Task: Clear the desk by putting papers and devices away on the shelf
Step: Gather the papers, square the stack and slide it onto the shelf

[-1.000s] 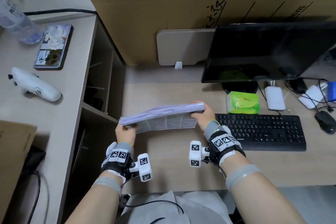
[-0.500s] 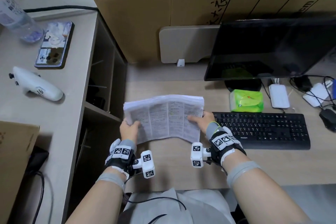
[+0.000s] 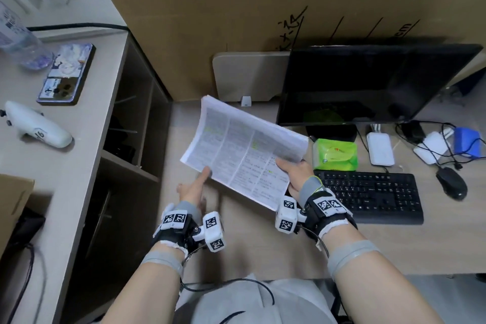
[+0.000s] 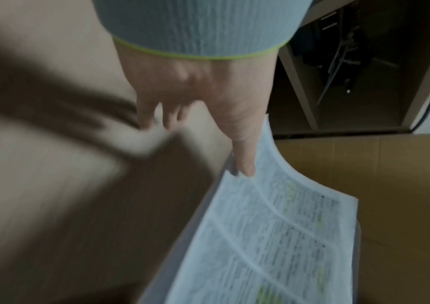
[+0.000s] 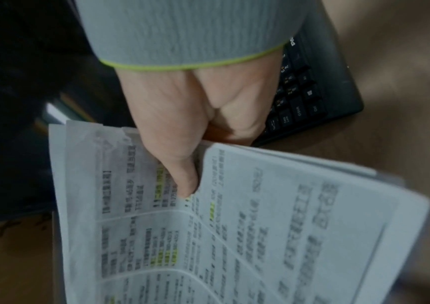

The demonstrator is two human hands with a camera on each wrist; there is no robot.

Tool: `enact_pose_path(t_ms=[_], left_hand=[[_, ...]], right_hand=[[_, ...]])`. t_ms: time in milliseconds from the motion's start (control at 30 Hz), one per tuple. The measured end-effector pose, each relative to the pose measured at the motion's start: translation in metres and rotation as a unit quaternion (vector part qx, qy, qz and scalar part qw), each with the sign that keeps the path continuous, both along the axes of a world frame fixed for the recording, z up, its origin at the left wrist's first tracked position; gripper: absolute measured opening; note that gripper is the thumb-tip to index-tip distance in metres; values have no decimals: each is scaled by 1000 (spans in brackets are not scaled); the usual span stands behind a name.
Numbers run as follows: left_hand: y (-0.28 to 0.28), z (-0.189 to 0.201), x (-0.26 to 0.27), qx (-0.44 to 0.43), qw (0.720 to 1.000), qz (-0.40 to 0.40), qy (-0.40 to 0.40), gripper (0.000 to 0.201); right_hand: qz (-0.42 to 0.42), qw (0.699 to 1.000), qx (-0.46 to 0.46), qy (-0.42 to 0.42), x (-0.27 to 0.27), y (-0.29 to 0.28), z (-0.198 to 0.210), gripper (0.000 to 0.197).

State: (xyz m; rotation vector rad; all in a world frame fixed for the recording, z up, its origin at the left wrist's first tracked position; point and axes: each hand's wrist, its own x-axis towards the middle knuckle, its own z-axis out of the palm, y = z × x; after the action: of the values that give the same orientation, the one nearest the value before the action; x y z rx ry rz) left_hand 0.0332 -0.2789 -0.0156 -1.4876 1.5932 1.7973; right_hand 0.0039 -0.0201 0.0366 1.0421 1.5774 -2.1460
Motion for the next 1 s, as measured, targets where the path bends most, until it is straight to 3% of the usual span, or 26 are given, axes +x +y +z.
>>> enact_pose_path(t_ms=[67,133,267,400,500,600,700,833,1000], left_hand=[[33,30,5,109,991,-23,81,60],[60,47,4,116,980,-23,158,23],[84,55,-9,-9,977,39,210,28],[79,55,-3,-82,974,10,213,30],[77,60,7,-80,968,-49,233,28],[75,62,10,-58,967,-94,230,25],[60,54,5,-55,975,-80,199,25],[36,37,-9,-51,992,18,110,33],[-8,1,-31,-114,992,-41,28,38]], right_hand=[[7,999,-30,20,-2,6,1,17],[42,997,-57,28,-2,11,4,22],[153,988,1,6,-4,37,5,30],[183,981,68,16,-13,61,8,42],[261,961,78,36,-23,60,13,46],[362,926,102,31,-31,40,20,30],[401,911,95,26,-38,17,19,31],[439,894,93,6,-46,-11,11,31],[471,873,124,-18,-65,-41,-13,29]])
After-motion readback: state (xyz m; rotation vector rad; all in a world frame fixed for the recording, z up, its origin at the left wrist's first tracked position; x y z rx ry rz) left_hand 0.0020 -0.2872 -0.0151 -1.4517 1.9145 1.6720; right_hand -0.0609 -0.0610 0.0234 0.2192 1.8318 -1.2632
